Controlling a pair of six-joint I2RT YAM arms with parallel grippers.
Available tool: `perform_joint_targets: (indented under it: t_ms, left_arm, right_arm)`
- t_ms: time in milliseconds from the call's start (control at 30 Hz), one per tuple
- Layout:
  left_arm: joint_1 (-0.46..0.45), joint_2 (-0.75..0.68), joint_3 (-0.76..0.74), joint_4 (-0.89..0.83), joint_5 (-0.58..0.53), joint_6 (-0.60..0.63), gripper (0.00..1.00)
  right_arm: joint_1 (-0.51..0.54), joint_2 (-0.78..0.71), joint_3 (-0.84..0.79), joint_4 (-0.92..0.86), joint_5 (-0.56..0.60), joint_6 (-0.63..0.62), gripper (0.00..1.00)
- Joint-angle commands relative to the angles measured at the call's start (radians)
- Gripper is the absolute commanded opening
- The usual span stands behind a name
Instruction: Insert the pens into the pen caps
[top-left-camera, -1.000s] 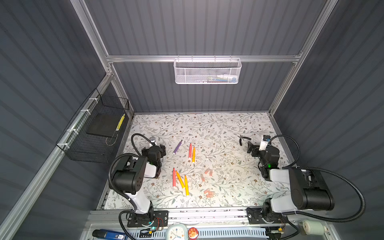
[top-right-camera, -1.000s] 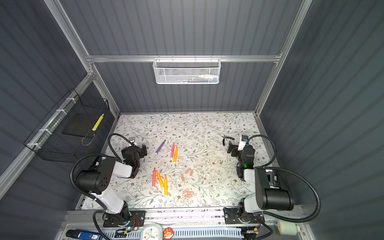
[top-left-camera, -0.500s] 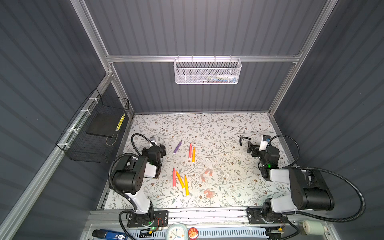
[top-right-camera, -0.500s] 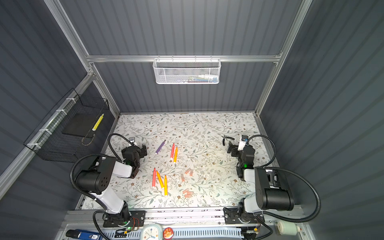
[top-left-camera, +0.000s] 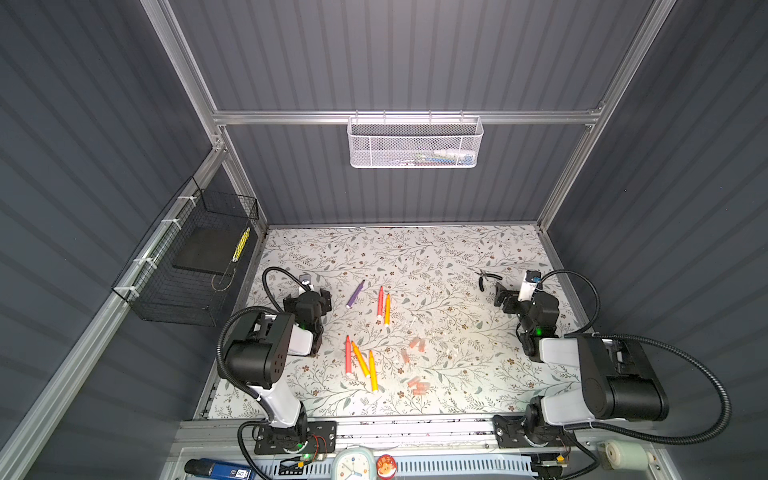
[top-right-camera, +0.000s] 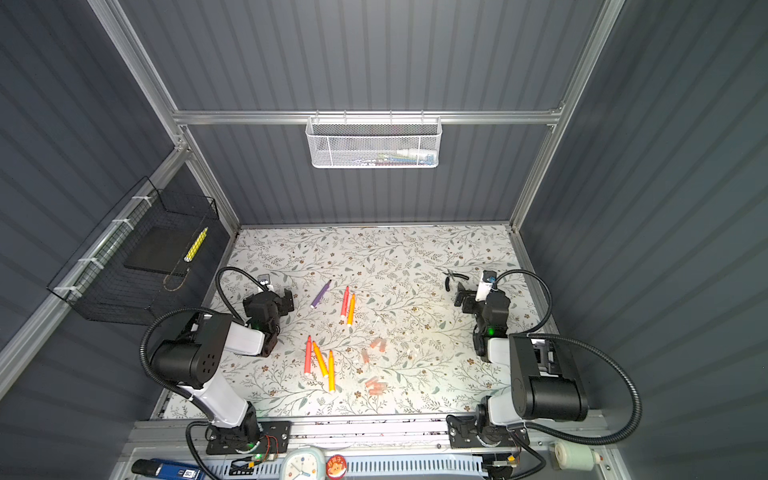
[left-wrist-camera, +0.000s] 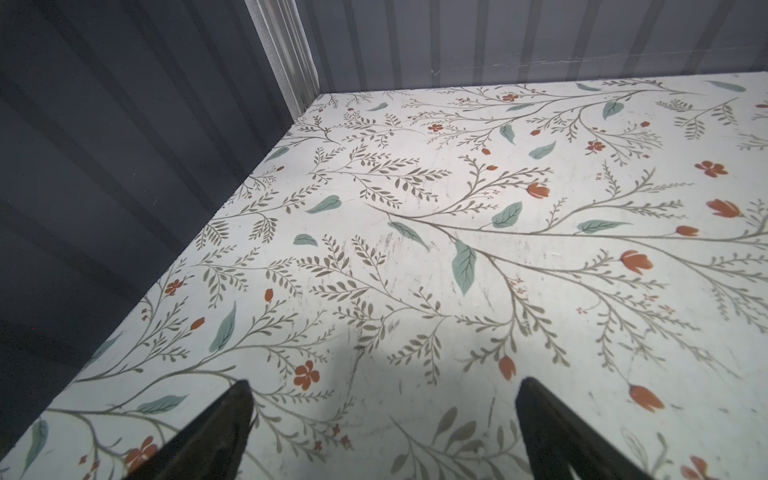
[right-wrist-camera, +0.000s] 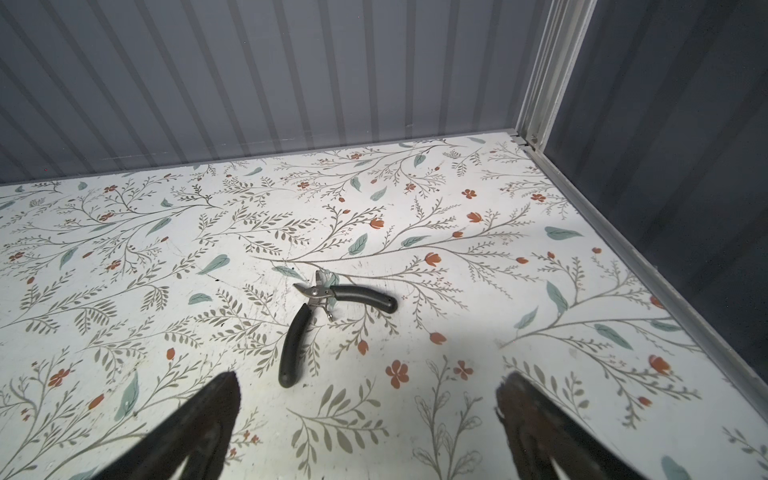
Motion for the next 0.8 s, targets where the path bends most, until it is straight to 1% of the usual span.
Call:
perform_joint_targets:
  t_ms: [0,367,433,467,500,533,567,600,633,667,733,767]
  left_arm:
    - [0.006,0.001,0.014,0.005,0.004,-0.010,0.99]
    - [0.006,0.000,0.015,0.005,0.004,-0.010,0.99]
    - [0.006,-0.001,0.004,0.032,-0.003,-0.007,0.99]
    - [0.003,-0.017,0.007,0.015,-0.006,0.002,0.99]
    - [0.003,-0.037,0.014,-0.029,0.014,-0.005,1.00]
    - [0.001,-0.060,0.032,-0.058,-0.016,0.009,0.99]
    - [-0.004,-0.110,0.075,-0.185,-0.032,-0.006,0.99]
    - [-0.003,-0.149,0.114,-0.301,-0.039,-0.015,0.99]
    - [-0.005,-0.190,0.160,-0.411,-0.074,-0.046,0.99]
    - [-0.005,-0.223,0.204,-0.515,-0.143,-0.105,1.00]
    - [-0.004,-0.278,0.280,-0.708,-0.211,-0.195,0.99]
    - [-0.004,-0.305,0.323,-0.803,-0.224,-0.241,0.99]
  right_arm:
    - [-0.002,-0.002,0.012,0.010,-0.006,0.000,0.99]
    - [-0.001,-0.002,0.012,0.011,-0.013,0.000,0.99]
    - [0.000,-0.002,0.009,0.015,-0.012,-0.001,0.99]
    - [0.000,-0.005,0.005,0.023,-0.009,0.000,0.99]
    - [0.004,-0.015,0.002,0.029,0.017,0.007,0.99]
    - [0.014,-0.046,0.005,-0.003,0.077,0.015,0.99]
    - [0.022,-0.104,0.020,-0.085,0.129,0.021,0.99]
    - [0.024,-0.157,0.044,-0.172,0.157,0.030,0.99]
    - [0.024,-0.209,0.071,-0.270,0.185,0.043,0.99]
    - [0.023,-0.247,0.086,-0.321,0.224,0.069,0.99]
    - [0.021,-0.302,0.102,-0.382,0.257,0.100,0.99]
    - [0.022,-0.329,0.110,-0.415,0.274,0.149,0.99]
